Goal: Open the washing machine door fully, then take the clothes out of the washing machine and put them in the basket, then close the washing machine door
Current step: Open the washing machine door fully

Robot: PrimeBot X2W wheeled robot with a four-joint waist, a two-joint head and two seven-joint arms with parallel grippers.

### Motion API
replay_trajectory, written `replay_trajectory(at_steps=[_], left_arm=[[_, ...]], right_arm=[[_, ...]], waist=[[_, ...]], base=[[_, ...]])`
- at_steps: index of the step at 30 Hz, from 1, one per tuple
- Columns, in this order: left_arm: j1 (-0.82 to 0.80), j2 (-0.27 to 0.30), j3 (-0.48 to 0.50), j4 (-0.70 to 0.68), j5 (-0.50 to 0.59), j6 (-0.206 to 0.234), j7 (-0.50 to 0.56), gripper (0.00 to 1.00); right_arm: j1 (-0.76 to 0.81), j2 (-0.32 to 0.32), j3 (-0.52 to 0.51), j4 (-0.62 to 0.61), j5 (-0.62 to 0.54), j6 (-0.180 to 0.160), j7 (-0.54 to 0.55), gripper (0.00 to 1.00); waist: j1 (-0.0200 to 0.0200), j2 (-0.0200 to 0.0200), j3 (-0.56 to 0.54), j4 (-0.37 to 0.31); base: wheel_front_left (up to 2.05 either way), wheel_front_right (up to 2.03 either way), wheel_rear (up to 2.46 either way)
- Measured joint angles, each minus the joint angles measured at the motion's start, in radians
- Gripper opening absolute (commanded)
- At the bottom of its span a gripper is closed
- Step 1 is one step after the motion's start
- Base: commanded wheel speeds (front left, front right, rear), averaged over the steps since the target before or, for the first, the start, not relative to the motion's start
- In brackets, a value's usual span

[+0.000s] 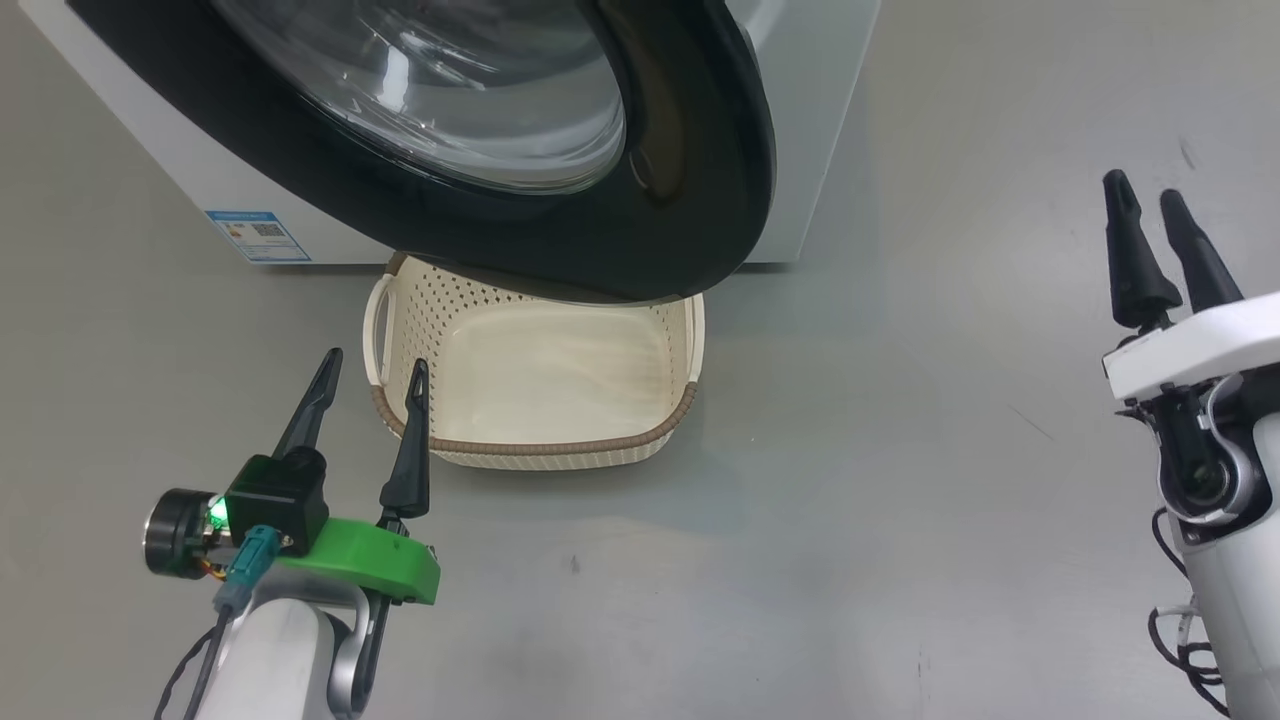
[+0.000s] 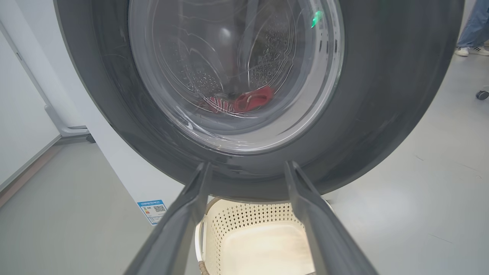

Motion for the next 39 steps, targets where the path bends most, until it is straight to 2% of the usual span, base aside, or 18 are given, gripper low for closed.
replay_trajectory(at_steps=[7, 10, 14, 21, 32, 39], left_arm=[[0.018, 0.0, 0.0, 0.011, 0.008, 0.0, 0.0, 1.0], [0.023, 0.0, 0.0, 0.014, 0.009, -0.001, 0.0, 1.0], [0.033, 0.0, 0.001, 0.017, 0.009, -0.005, 0.0, 1.0], [0.048, 0.001, 0.003, 0.019, 0.011, -0.005, 0.0, 1.0], [0.051, 0.001, 0.006, 0.018, 0.018, -0.005, 0.0, 1.0], [0.051, 0.001, 0.011, 0.018, 0.022, -0.005, 0.0, 1.0]], right_arm=[[0.065, -0.043, 0.023, 0.041, -0.222, -0.006, -0.192, 1.0], [0.083, -0.051, 0.043, 0.05, -0.293, -0.041, -0.245, 1.0], [0.112, -0.05, 0.071, 0.065, -0.356, -0.081, -0.237, 1.0], [0.158, 0.002, 0.1, 0.075, -0.376, -0.115, -0.23, 1.0], [0.168, 0.044, 0.109, 0.079, -0.404, -0.134, -0.23, 1.0], [0.168, 0.048, 0.11, 0.085, -0.432, -0.142, -0.23, 1.0]], waist=[[0.0, 0.0, -0.027, -0.007], [0.0, 0.0, -0.038, -0.008], [0.0, 0.0, -0.052, -0.008], [0.0, 0.0, -0.066, -0.009], [0.0, 0.0, -0.062, -0.013], [0.0, 0.0, -0.061, -0.016]], base=[[0.0, 0.0, 0.0], [0.0, 0.0, 0.0], [0.0, 0.0, 0.0], [0.0, 0.0, 0.0], [0.0, 0.0, 0.0], [0.0, 0.0, 0.0]])
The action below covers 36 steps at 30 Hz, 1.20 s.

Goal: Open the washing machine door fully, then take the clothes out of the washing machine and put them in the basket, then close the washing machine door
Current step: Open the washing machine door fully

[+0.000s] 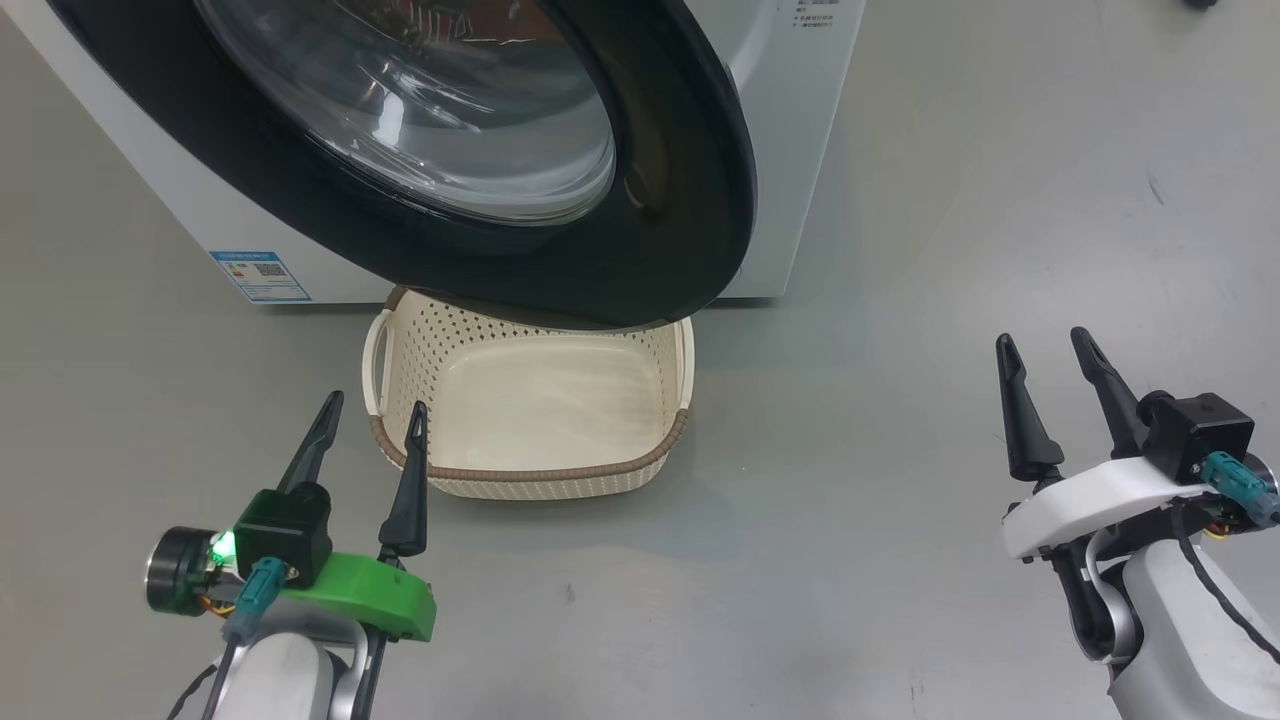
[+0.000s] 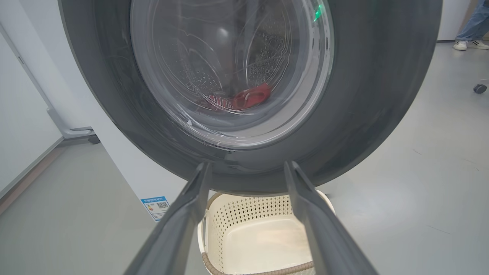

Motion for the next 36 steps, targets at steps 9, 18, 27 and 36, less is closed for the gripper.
replay_trajectory(at_steps=[9, 18, 27, 36], left_arm=[[0.0, 0.0, 0.003, -0.001, 0.003, 0.0, 0.0, 1.0], [0.0, 0.0, 0.005, -0.003, 0.004, 0.0, 0.0, 1.0], [0.0, 0.0, 0.007, -0.005, 0.004, 0.0, 0.0, 1.0], [0.0, 0.0, 0.008, -0.005, 0.004, -0.007, 0.0, 1.0]], right_arm=[[0.0, 0.008, -0.008, 0.001, -0.021, -0.009, 0.0, 1.0], [0.0, 0.01, -0.01, 0.006, -0.047, -0.017, 0.0, 1.0], [0.0, 0.027, -0.031, 0.001, -0.047, -0.015, 0.0, 0.0], [-0.001, 0.033, -0.053, 0.001, -0.035, 0.011, 0.0, 0.0]], waist=[[0.0, 0.0, 0.007, -0.004], [0.0001, 0.0, 0.016, -0.005], [0.0, 0.0, 0.024, -0.004], [0.0001, 0.0, 0.03, -0.001]], base=[[0.0, 0.0, 0.0], [0.0, 0.0, 0.0], [0.0, 0.0, 0.0], [0.0, 0.0, 0.0]])
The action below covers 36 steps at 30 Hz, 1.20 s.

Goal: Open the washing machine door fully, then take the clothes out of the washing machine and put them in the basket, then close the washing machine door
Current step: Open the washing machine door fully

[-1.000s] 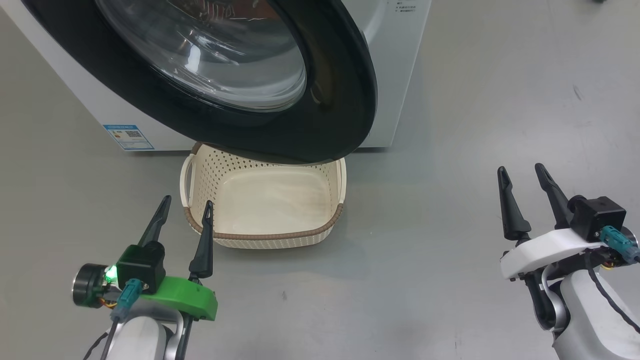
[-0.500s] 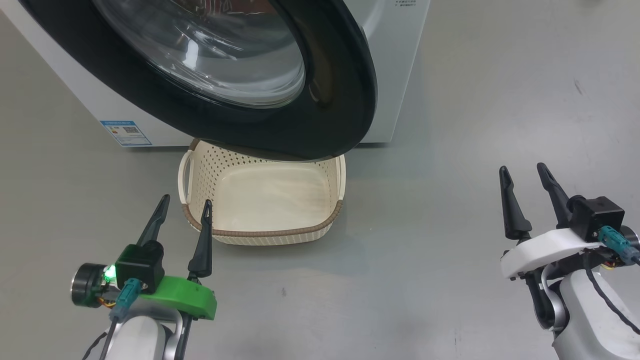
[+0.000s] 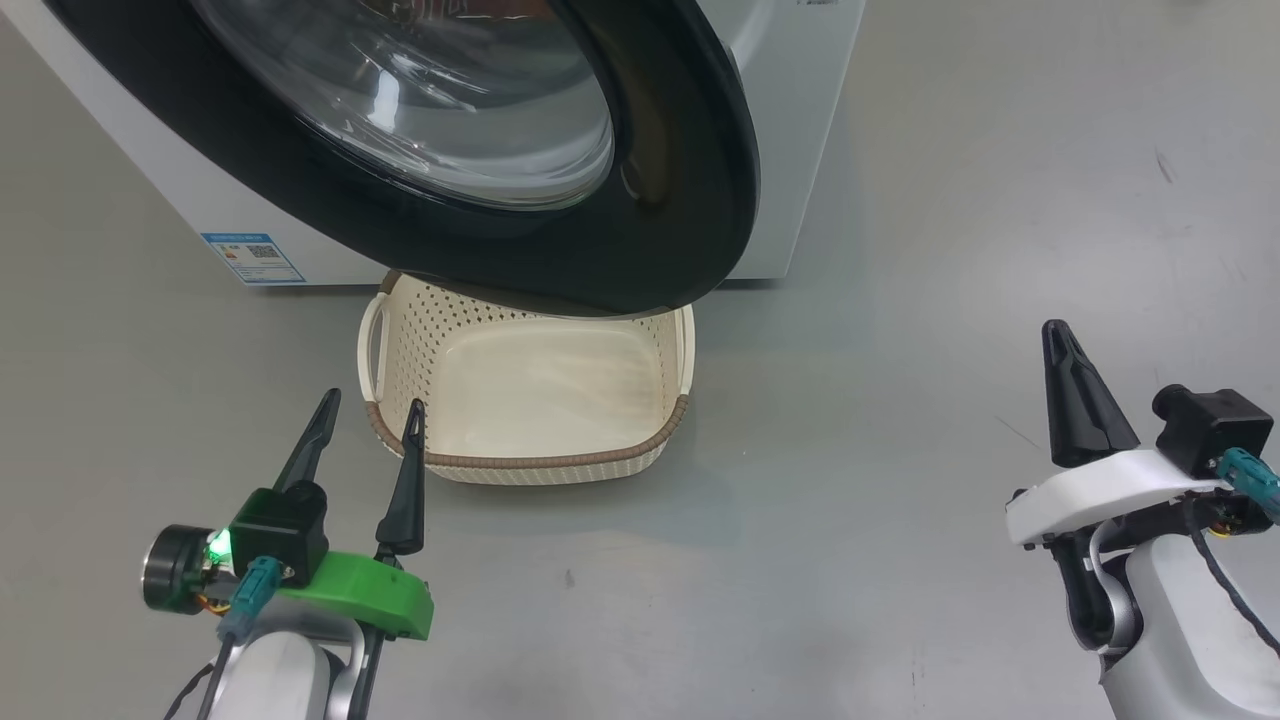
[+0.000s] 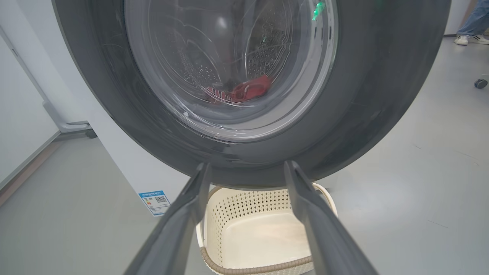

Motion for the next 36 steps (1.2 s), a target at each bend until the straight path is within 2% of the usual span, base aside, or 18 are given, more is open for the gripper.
replay_trajectory(at_steps=[2, 4, 7, 9, 15, 23, 27, 31, 36], left_arm=[[0.0, 0.0, 0.0, 0.0, 0.0, 0.0, 0.0, 1.0], [0.0, 0.0, 0.001, 0.0, 0.0, 0.0, 0.0, 1.0], [0.0, 0.001, 0.0, 0.0, 0.0, -0.006, 0.0, 1.0], [0.0, 0.001, -0.001, 0.0, 0.0, -0.009, 0.0, 1.0], [-0.001, 0.001, -0.007, 0.0, 0.0, -0.009, 0.0, 1.0], [-0.003, 0.001, -0.025, -0.003, 0.004, -0.018, 0.0, 1.0], [-0.012, 0.001, -0.032, -0.009, 0.004, -0.018, 0.0, 1.0], [-0.028, 0.0, -0.041, -0.018, 0.002, -0.017, 0.0, 1.0], [-0.044, 0.001, -0.049, -0.025, -0.003, -0.017, 0.0, 1.0]], right_arm=[[-0.001, 0.014, -0.019, -0.003, 0.035, 0.014, 0.0, 0.0], [-0.003, 0.076, -0.068, -0.014, 0.168, 0.066, 0.0, 0.0], [-0.009, 0.117, -0.101, -0.014, 0.272, 0.105, 0.0, 0.0], [-0.025, 0.121, -0.129, -0.013, 0.323, 0.112, 0.0, 0.0], [-0.107, 0.148, -0.23, -0.018, 0.59, 0.132, 0.059, 0.0], [-0.245, 0.159, -0.305, -0.03, 0.978, 0.132, 0.264, 0.0], [-0.316, 0.159, -0.306, -0.034, 1.102, 0.132, 0.37, 0.0], [-0.381, 0.156, -0.295, -0.023, 1.174, 0.13, 0.468, 0.0], [-0.446, 0.154, -0.25, 0.011, 1.235, 0.072, 0.601, 0.0]], waist=[[0.0, 0.0, 0.001, 0.001], [0.0, 0.0, 0.002, 0.001], [0.0, 0.0, 0.003, 0.003], [0.0, 0.0, 0.004, 0.004], [0.0, 0.0, 0.007, 0.009], [0.0, 0.0, 0.025, 0.027], [0.0, 0.0, 0.041, 0.04], [0.0, 0.0, 0.06, 0.056], [0.0, 0.0, 0.085, 0.078]], base=[[0.0, 0.0, 0.0], [0.0, 0.0, 0.0], [0.0, 0.0, 0.0], [0.0, 0.0, 0.0], [0.0, 0.0, 0.0], [0.0, 0.0, 0.0], [0.0, 0.0, 0.0], [0.0, 0.0, 0.0], [0.0, 0.0, 0.0]])
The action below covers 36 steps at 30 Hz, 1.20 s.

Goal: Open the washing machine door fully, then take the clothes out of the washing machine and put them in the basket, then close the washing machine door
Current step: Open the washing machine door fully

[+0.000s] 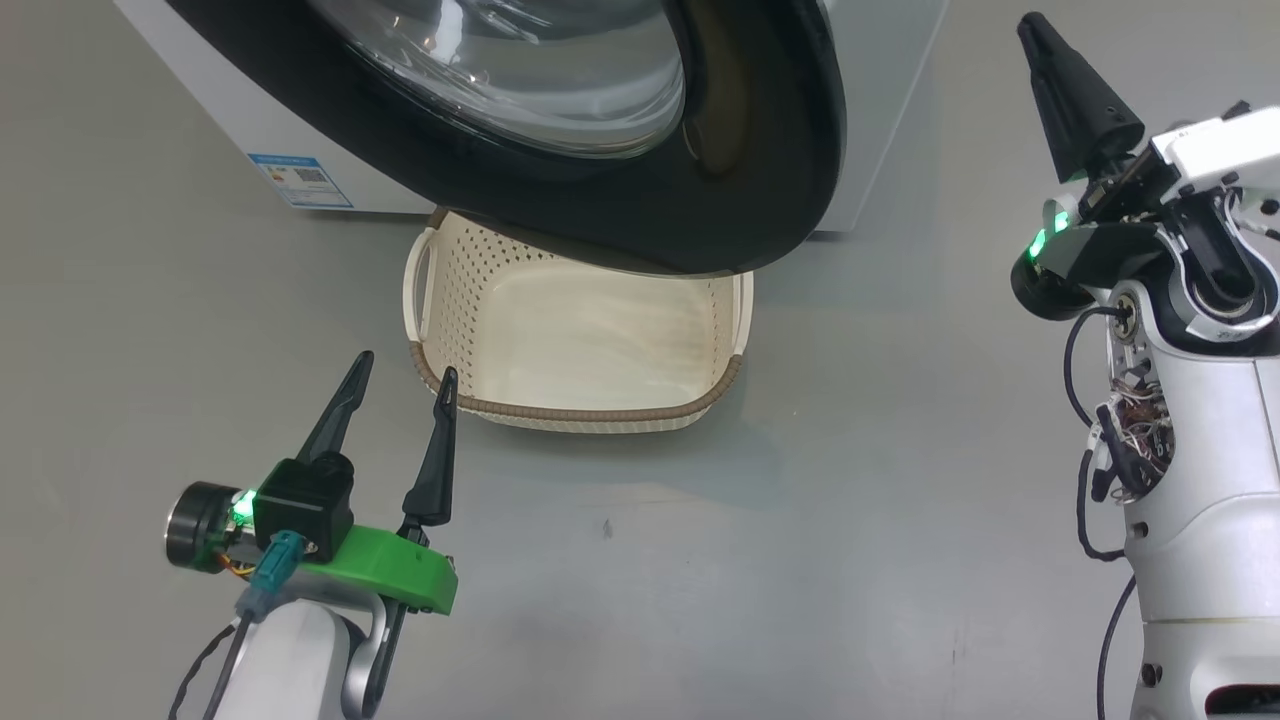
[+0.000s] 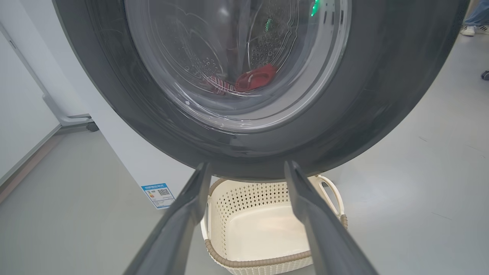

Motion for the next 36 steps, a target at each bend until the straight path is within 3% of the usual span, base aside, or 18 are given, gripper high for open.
replay_trajectory(at_steps=[8, 14, 31, 36], left_arm=[[-0.025, 0.0, -0.013, -0.003, -0.015, 0.005, 0.0, 1.0], [-0.038, -0.001, -0.02, -0.004, -0.017, 0.009, 0.0, 1.0], [-0.046, -0.001, -0.03, -0.001, -0.03, 0.025, 0.0, 1.0], [-0.046, -0.001, -0.031, 0.004, -0.03, 0.026, 0.0, 1.0]], right_arm=[[-0.093, -0.012, 0.069, 0.053, 0.005, -0.073, 0.139, 0.0], [-0.147, -0.023, 0.122, 0.081, 0.004, -0.102, 0.223, 0.0], [-0.171, -0.04, 0.147, 0.141, 0.014, -0.099, 0.334, 0.0], [-0.169, -0.041, 0.161, 0.153, 0.014, -0.081, 0.361, 0.0]], waist=[[0.0, 0.0, 0.038, 0.036], [0.0, 0.0, 0.059, 0.056], [0.0, 0.0, 0.064, 0.064], [0.0001, 0.0, 0.058, 0.063]], base=[[0.0, 0.0, 0.0], [0.0, 0.0, 0.0], [0.0, 0.0, 0.0], [0.0, 0.0, 0.0]])
